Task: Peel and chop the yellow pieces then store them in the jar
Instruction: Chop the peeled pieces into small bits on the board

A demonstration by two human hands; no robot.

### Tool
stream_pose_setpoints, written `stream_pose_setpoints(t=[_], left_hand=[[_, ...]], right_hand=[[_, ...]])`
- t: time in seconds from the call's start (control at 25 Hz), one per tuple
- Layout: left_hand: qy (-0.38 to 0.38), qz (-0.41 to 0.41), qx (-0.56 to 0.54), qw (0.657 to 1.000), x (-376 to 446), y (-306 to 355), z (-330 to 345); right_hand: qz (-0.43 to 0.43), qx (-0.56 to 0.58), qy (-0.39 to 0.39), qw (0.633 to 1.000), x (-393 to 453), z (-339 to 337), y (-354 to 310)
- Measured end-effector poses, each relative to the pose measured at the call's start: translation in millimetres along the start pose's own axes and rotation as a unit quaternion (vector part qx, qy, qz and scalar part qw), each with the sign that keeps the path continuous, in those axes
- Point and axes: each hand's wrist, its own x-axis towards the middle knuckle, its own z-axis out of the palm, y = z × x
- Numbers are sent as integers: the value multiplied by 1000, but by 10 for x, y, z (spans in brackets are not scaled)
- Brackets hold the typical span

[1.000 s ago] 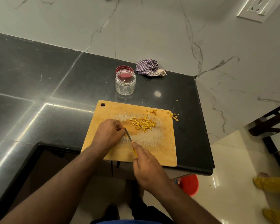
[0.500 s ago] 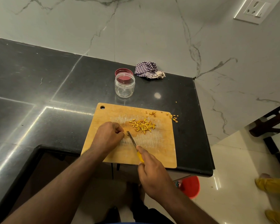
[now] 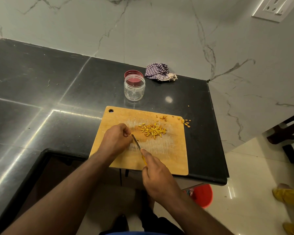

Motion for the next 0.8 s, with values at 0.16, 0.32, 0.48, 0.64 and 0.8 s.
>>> stream_pose_setpoints(t=[0.16,0.32,0.48,0.64,0.8], left_hand=[[-16,-13,1,1000,45,25,-13],[-78,2,22,997,125,53,-57],[-123,2,43,991,204,99,-107],[-150,-3,59,987,277,114,-138],[-152,1,68,986,284,139,-141]], right_hand=[[-2,-33,-12,999,17,56,25],[-1,-33,-8,999,7,13,85],[-3,-64,-16,998,14,-15,98],[11,-50,-18,999,-24,-25,106],[11,-13,-14,1000,-198,-34,165]])
